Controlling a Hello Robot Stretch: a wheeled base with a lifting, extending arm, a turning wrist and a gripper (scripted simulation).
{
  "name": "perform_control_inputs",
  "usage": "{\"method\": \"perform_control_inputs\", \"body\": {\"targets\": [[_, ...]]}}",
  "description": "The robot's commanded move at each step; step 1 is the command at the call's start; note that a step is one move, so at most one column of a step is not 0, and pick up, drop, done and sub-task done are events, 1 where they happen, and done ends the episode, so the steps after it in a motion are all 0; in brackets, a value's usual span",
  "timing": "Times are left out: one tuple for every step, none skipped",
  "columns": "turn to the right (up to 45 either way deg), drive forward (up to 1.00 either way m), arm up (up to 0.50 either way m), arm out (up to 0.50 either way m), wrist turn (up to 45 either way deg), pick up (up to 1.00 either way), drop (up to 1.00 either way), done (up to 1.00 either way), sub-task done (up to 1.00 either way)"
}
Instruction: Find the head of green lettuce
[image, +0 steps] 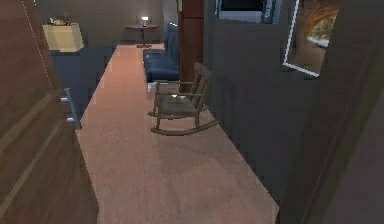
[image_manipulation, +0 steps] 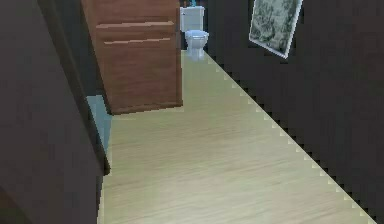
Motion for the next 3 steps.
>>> {"method": "perform_control_inputs", "body": {"targets": [[-15.0,0.00,0.00,0.00,0.0,0.00,0.00,0.00,0.00],[0.0,1.00,0.00,0.00,0.0,0.00,0.00,0.00,0.00],[0.0,0.40,0.00,0.00,0.0,0.00,0.00,0.00,0.00]]}}
